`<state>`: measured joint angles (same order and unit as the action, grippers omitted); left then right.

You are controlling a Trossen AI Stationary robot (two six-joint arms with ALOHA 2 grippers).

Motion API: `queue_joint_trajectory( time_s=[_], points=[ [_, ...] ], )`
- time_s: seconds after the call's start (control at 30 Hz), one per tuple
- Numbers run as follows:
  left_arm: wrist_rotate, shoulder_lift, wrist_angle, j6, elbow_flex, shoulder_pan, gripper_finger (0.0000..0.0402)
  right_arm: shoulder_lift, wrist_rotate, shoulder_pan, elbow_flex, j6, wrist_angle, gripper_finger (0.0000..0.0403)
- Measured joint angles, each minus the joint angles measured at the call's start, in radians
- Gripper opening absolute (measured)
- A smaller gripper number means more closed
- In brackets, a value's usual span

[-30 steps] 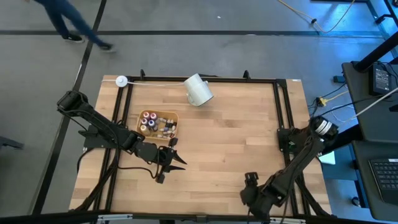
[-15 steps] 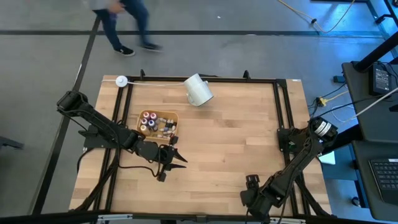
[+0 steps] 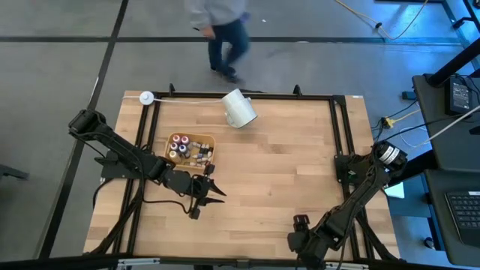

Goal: Pick & Place food coloring
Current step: Put the small brown food coloring bottle into the bin

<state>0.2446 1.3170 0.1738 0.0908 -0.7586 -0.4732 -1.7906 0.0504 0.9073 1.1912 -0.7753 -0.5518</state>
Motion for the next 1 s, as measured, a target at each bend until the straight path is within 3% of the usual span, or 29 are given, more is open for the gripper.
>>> queue_joint_trajectory(
  time_s=[0.27, 0.67, 0.8, 1.0],
  points=[
    [0.000, 0.000, 0.000, -0.044, 0.000, 0.000, 0.0096, 0.000, 0.005, 0.008, 0.000, -0.035, -0.017, 0.0328],
    [0.000, 0.000, 0.001, -0.042, 0.000, 0.000, 0.0097, 0.000, 0.138, 0.053, -0.047, 0.000, 0.011, 0.0328],
    [0.000, 0.000, 0.001, -0.042, 0.000, 0.000, 0.0095, -0.003, 0.140, 0.054, -0.054, -0.001, 0.006, 0.0327],
    [0.000, 0.000, 0.001, -0.042, 0.000, 0.000, 0.0095, -0.033, 0.129, 0.059, -0.054, 0.000, 0.008, 0.0287]
  ],
)
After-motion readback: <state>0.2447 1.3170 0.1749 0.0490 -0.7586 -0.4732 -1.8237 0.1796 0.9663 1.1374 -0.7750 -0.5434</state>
